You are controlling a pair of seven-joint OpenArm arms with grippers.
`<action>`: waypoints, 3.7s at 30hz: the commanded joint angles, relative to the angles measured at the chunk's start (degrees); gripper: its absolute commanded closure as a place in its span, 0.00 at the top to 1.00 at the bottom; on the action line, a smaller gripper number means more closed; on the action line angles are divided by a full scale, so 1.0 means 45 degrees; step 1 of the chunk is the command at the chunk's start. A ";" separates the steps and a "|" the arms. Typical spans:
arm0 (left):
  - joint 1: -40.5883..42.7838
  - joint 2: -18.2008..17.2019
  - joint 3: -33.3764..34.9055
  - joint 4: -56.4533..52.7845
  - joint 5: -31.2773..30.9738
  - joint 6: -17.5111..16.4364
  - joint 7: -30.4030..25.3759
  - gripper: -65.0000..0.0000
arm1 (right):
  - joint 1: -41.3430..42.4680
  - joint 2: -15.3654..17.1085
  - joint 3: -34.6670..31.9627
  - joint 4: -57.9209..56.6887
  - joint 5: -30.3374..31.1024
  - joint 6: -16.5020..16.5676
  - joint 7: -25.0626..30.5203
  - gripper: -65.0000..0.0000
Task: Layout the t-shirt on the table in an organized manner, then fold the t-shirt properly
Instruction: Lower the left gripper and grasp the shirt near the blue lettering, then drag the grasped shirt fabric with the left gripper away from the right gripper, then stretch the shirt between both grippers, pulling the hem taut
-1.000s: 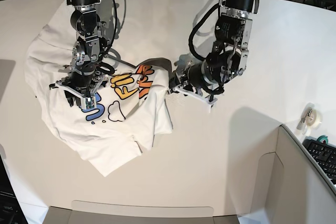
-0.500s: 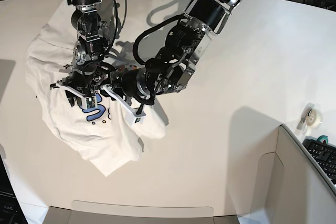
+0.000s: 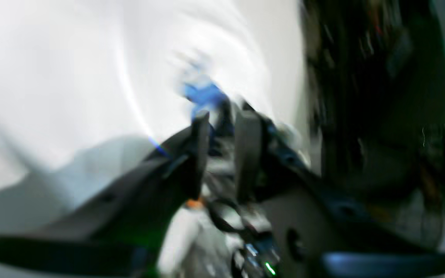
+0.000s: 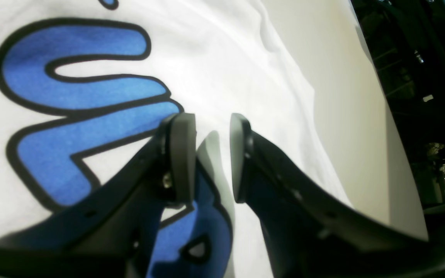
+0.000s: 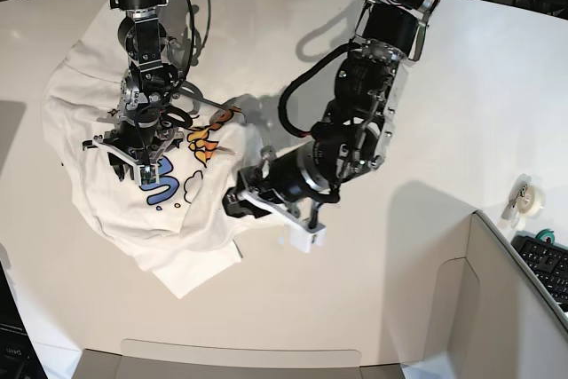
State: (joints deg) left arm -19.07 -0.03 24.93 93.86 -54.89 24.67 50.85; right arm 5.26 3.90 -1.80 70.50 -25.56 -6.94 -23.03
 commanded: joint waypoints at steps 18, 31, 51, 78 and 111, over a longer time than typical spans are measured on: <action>-0.4837 -0.0589 -0.1583 -0.8991 -0.0392 -0.2775 -0.1659 0.57 | -0.0670 -0.0076 -0.0820 -0.0165 0.0611 0.0888 -0.1066 0.25; -0.4915 0.0447 -0.1369 -0.9323 -0.0334 -0.3010 -0.1679 0.57 | -0.0807 -0.0271 -0.0840 -0.0165 0.0611 0.0907 -0.1066 0.25; -0.5208 0.0955 0.1171 -0.9948 -0.0334 -0.2912 -0.3476 0.57 | -0.3425 0.0764 -0.2774 -0.0165 0.0572 0.0946 -0.1203 0.25; -0.5188 0.1873 0.3261 -1.1394 -0.0314 -0.1935 -0.4687 0.57 | -0.3679 0.0803 -0.2833 -0.0165 0.0572 0.0946 -0.1203 0.25; -0.3743 -0.2464 -0.4944 -0.5611 -0.0353 -0.1994 -0.2753 0.00 | -0.3112 0.0979 -0.0430 -0.0067 0.0630 0.0868 -0.1125 0.25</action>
State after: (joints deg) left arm -33.54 -10.94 3.01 67.13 -56.10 16.49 39.72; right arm -5.69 7.25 -4.91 74.00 -23.79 -7.29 -10.98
